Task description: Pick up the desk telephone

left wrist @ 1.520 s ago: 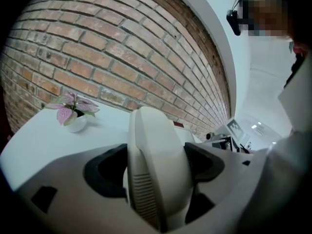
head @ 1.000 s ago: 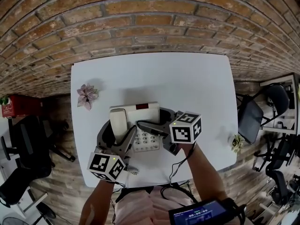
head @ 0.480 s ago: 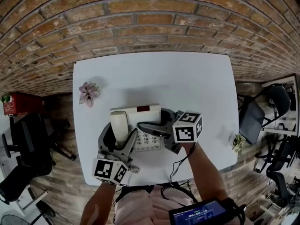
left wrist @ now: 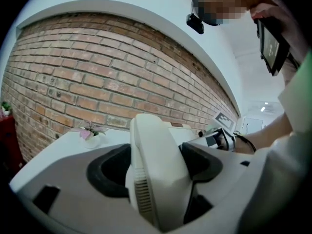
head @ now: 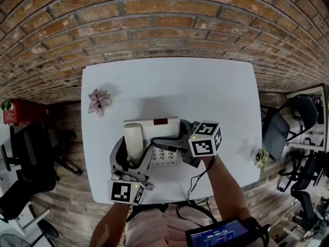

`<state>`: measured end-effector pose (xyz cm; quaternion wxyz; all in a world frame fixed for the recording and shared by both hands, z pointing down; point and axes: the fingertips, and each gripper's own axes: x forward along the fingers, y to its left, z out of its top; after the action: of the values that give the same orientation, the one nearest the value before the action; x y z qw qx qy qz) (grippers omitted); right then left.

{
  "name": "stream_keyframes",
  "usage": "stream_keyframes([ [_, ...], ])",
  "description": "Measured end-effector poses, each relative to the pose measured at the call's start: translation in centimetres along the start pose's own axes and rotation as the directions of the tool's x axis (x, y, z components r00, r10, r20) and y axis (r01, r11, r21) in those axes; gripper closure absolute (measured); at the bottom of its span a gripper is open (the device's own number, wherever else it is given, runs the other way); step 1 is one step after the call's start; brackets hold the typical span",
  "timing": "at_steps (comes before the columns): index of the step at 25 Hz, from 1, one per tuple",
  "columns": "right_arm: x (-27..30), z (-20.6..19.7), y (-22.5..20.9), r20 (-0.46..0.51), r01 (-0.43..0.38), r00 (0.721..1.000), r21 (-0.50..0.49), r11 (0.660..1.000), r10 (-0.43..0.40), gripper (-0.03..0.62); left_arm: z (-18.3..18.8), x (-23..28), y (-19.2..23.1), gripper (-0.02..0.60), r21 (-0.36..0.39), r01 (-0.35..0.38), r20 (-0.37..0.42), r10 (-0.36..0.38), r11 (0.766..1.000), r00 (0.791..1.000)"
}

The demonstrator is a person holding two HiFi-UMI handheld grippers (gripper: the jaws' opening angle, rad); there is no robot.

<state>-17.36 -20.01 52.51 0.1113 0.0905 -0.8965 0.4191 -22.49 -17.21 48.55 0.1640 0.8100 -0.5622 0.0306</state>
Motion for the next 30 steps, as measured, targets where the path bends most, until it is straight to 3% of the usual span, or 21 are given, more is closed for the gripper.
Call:
stream_keyframes([
  [4, -0.3, 0.2, 0.4, 0.055, -0.021, 0.998, -0.015, 1.0, 0.022, 0.253, -0.1, -0.2, -0.5, 0.232, 0.033, 0.056, 0.004, -0.056, 0.998, 0.998],
  [7, -0.4, 0.2, 0.5, 0.066, -0.028, 0.997, -0.019, 0.999, 0.029, 0.258, -1.0, -0.3, -0.8, 0.175, 0.05, 0.113, -0.037, -0.111, 0.992, 0.993],
  [11, -0.4, 0.3, 0.6, 0.072, -0.031, 0.997, -0.029, 0.999, 0.033, 0.257, -1.2, -0.6, -0.1, 0.147, -0.067, 0.177, -0.088, -0.183, 0.982, 0.979],
  [14, -0.5, 0.3, 0.7, 0.077, -0.034, 0.996, -0.033, 0.999, 0.036, 0.256, -1.3, -0.5, 0.2, 0.135, -0.149, 0.25, -0.135, -0.27, 0.957, 0.953],
  [17, -0.6, 0.2, 0.7, 0.08, -0.037, 0.996, -0.038, 0.999, 0.039, 0.258, -1.8, 0.0, 0.0, 0.129, -0.222, 0.322, -0.178, -0.363, 0.92, 0.915],
  [20, -0.6, 0.3, 0.8, 0.083, -0.046, 0.995, -0.038, 0.998, 0.049, 0.26, -2.4, 0.2, -0.4, 0.129, -0.305, 0.381, -0.189, -0.447, 0.873, 0.874],
  [24, -0.7, 0.3, 1.0, 0.093, -0.057, 0.994, -0.037, 0.998, 0.06, 0.263, -3.0, 0.5, -1.3, 0.131, -0.392, 0.458, -0.197, -0.559, 0.798, 0.805],
  [26, -0.8, 0.4, 1.0, 0.102, -0.055, 0.993, -0.028, 0.998, 0.058, 0.263, -3.0, 0.7, -1.4, 0.133, -0.41, 0.466, -0.188, -0.572, 0.784, 0.798],
  [30, -0.8, 0.3, 0.9, 0.103, -0.053, 0.993, 0.0, 0.999, 0.052, 0.27, -2.9, 0.6, -1.4, 0.138, -0.401, 0.446, -0.189, -0.549, 0.8, 0.814],
])
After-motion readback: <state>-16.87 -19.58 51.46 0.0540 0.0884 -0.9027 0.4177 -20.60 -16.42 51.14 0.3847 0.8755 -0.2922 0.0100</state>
